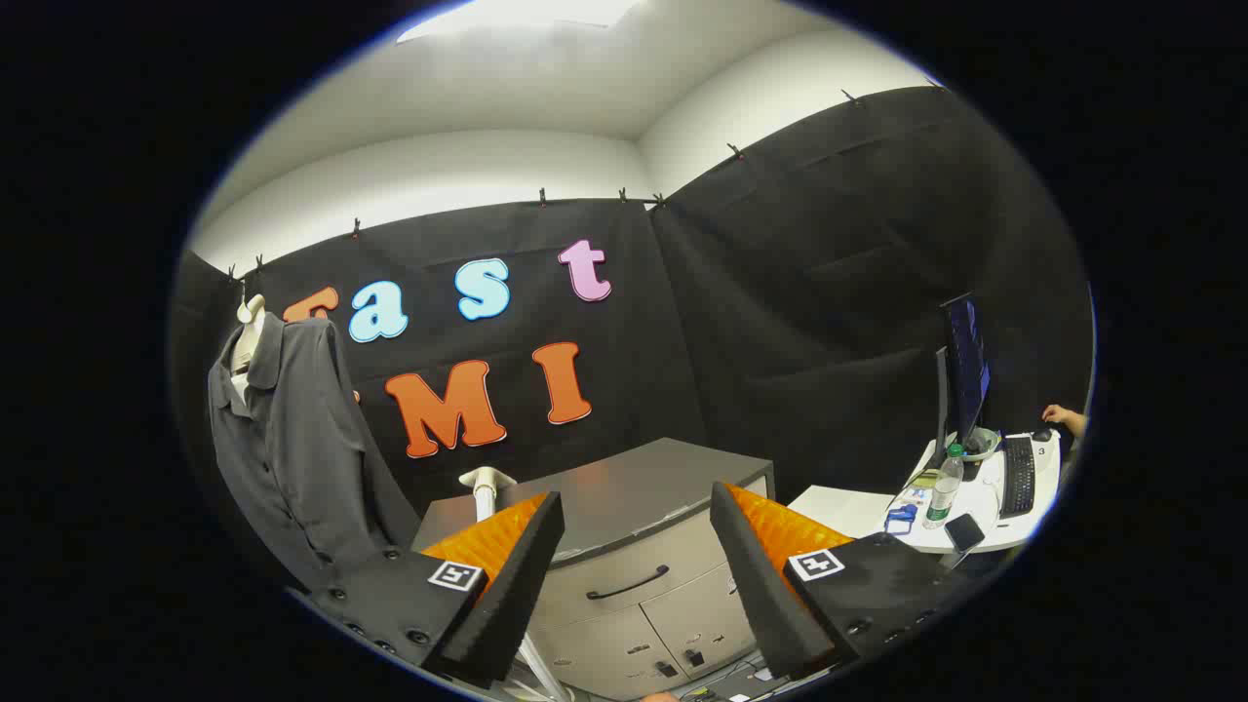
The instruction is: Iron the clothes twice with a garment steamer, once on the left side and once on the right side.
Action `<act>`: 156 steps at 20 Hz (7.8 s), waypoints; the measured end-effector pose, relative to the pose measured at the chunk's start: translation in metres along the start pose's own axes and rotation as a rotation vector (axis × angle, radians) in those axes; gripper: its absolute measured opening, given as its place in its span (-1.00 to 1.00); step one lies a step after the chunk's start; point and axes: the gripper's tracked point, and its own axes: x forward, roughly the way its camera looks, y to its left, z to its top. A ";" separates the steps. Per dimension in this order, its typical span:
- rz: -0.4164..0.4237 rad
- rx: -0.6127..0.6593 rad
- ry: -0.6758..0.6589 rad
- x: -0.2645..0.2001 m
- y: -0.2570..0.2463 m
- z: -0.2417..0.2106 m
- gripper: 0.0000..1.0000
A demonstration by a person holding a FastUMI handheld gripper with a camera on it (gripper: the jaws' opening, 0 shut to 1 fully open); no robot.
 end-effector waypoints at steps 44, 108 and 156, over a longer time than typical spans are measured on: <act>0.446 -0.171 0.263 0.131 0.231 0.021 0.97; 0.203 -0.086 0.430 0.161 0.247 -0.053 -0.12; 0.344 -0.233 0.620 0.046 0.426 -0.210 -0.12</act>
